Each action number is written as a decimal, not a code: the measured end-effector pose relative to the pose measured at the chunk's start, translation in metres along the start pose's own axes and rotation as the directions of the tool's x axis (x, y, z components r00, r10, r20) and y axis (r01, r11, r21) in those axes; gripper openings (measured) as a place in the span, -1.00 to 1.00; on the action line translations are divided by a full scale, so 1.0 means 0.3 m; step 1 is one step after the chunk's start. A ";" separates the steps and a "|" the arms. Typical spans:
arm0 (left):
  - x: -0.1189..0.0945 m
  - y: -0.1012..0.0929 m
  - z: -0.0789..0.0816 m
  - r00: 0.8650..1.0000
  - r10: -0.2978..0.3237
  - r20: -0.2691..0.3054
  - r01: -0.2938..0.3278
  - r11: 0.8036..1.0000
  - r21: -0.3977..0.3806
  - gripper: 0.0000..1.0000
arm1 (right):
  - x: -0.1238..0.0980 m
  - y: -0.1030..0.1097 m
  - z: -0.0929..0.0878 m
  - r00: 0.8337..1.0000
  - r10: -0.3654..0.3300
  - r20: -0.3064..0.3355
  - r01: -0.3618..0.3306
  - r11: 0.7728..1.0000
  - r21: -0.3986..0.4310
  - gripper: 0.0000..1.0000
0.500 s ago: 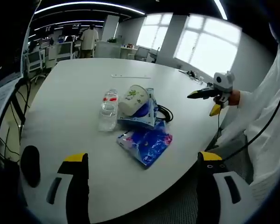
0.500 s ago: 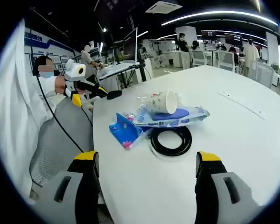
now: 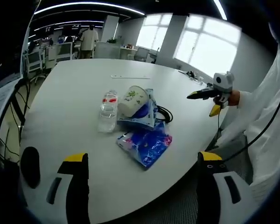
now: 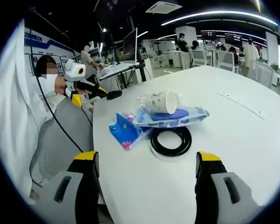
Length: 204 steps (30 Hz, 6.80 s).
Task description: Arrange the tabletop items into an orderly group along one side of the table until the central work area is clear of visible clutter.
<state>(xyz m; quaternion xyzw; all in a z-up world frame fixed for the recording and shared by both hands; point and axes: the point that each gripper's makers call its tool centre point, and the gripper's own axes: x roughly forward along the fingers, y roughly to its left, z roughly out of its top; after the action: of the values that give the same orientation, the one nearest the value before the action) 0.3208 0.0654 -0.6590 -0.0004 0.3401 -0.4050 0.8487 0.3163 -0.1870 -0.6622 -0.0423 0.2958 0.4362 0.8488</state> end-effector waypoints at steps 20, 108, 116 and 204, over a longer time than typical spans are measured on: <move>0.003 -0.007 0.009 1.000 -0.009 0.002 0.009 1.000 0.003 1.00 | 0.002 0.000 -0.003 1.000 0.000 -0.003 0.000 1.000 0.005 0.69; 0.109 0.083 0.168 0.993 -0.011 0.119 0.016 0.999 -0.037 1.00 | 0.424 -0.117 0.301 0.987 0.161 0.001 -0.161 0.984 -0.076 0.15; 0.114 0.096 0.152 0.993 -0.014 0.115 0.020 0.999 -0.051 0.99 | 0.476 -0.129 0.302 0.985 0.174 -0.001 -0.174 0.983 -0.053 -0.04; 0.100 0.021 0.207 0.985 -0.055 0.166 0.057 0.998 -0.006 0.96 | 0.104 -0.412 0.403 0.998 -0.002 -0.065 -0.011 0.983 -0.186 -1.00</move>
<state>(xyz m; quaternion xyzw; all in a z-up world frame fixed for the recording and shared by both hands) 0.3744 0.0319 -0.6304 -0.0483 0.2703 -0.4253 0.8624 0.4811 -0.2010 -0.6028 -0.1350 0.2814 0.4623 0.8300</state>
